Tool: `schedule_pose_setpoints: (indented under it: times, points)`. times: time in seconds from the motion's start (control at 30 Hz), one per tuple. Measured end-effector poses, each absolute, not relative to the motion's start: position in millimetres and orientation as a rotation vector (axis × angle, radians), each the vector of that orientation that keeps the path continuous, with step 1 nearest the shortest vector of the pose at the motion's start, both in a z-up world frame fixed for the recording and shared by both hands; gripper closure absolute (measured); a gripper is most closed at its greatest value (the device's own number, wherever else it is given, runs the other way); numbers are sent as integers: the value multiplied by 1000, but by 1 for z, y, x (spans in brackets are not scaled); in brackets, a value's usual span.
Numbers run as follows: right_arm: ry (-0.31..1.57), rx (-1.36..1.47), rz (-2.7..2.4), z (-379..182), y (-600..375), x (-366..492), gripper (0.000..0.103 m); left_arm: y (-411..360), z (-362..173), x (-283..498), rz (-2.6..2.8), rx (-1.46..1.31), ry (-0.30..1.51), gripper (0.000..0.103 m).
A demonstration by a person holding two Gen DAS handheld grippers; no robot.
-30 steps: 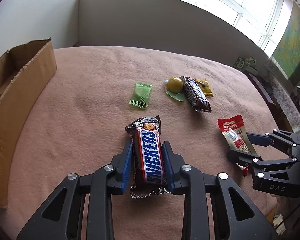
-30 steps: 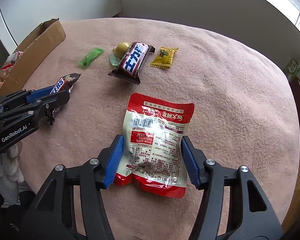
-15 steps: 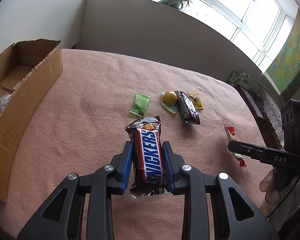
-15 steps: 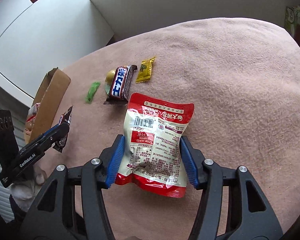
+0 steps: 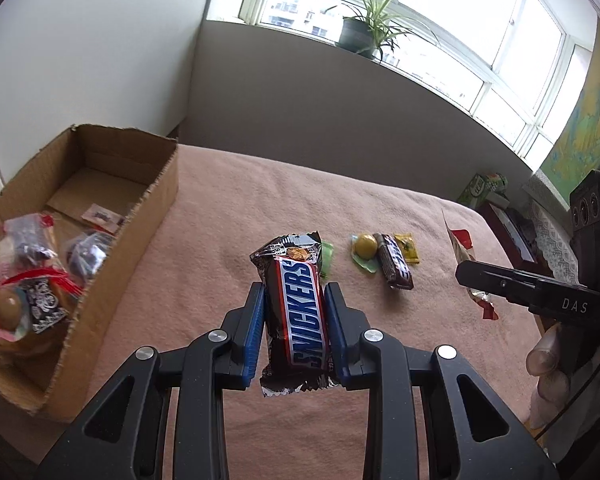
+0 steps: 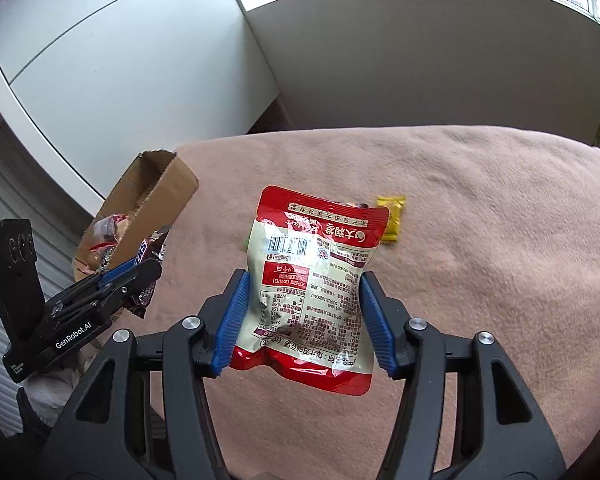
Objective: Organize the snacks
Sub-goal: 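Carry the Snickers bar and snack bag into the box and open both grippers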
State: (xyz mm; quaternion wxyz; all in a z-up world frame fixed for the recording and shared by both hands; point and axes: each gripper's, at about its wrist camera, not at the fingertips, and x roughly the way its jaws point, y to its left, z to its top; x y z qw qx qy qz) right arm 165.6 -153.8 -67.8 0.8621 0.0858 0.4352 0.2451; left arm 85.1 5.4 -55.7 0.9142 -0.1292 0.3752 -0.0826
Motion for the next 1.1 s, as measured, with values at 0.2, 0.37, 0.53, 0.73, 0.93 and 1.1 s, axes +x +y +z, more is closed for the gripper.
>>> schedule_pose_setpoints:
  times: [0.2, 0.37, 0.53, 0.73, 0.93, 1.1]
  points:
    - [864, 107, 584, -44, -99, 180, 45, 52, -40, 78, -72, -277, 723, 75]
    - [844, 54, 656, -32, -45, 193, 45, 94, -31, 74, 25, -295, 691, 75]
    - [836, -6, 718, -27, 9, 205, 45, 124, -33, 72, 93, -314, 683, 75]
    - [852, -64, 768, -31, 62, 217, 44, 145, -39, 71, 142, -339, 691, 75]
    - [882, -70, 801, -38, 93, 227, 38, 156, -44, 71, 162, -357, 698, 75]
    - [892, -65, 803, -37, 105, 234, 32, 158, -45, 75, 158, -362, 712, 71]
